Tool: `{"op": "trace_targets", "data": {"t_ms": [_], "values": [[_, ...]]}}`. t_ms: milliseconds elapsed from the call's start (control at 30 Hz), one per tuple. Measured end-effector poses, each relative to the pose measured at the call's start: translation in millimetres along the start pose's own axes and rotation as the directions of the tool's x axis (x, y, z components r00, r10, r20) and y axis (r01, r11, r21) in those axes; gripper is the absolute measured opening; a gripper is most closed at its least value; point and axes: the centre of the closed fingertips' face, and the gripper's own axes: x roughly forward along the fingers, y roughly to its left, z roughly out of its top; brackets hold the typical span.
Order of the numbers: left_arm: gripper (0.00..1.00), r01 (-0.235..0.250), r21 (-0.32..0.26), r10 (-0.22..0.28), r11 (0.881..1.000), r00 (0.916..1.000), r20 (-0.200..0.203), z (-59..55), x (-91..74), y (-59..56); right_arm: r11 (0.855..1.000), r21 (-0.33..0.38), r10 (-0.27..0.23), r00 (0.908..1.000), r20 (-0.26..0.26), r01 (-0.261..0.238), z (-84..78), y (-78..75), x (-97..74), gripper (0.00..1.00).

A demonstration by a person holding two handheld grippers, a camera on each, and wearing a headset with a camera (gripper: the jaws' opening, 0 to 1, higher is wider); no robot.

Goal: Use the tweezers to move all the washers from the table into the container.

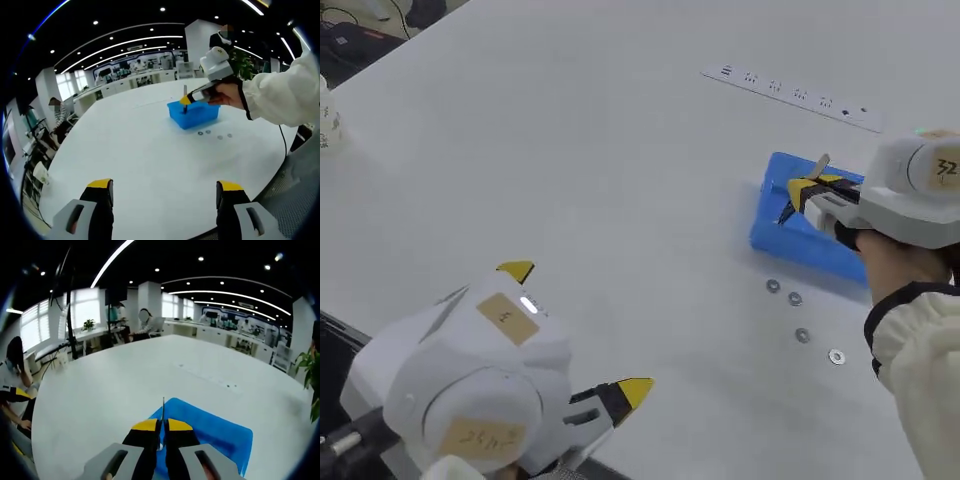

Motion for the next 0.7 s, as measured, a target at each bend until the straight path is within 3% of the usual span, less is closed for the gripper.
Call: {"op": "trace_targets", "data": {"t_ms": [567, 700], "values": [[0.88, -0.009, 0.008, 0.009, 1.000, 0.9999, -0.011, -1.3, 0.1, 1.3, 1.000, -0.003, -0.021, 0.9997, -0.012, 0.021, -6.0, -1.2, -1.5, 0.03], [0.88, -0.009, 0.009, 0.009, 1.000, 0.9999, -0.008, -0.6, 0.1, 1.3, 0.999, 0.031, -0.033, 0.9994, 0.014, 0.032, 2.7, -5.0, -7.8, 0.03]]}}
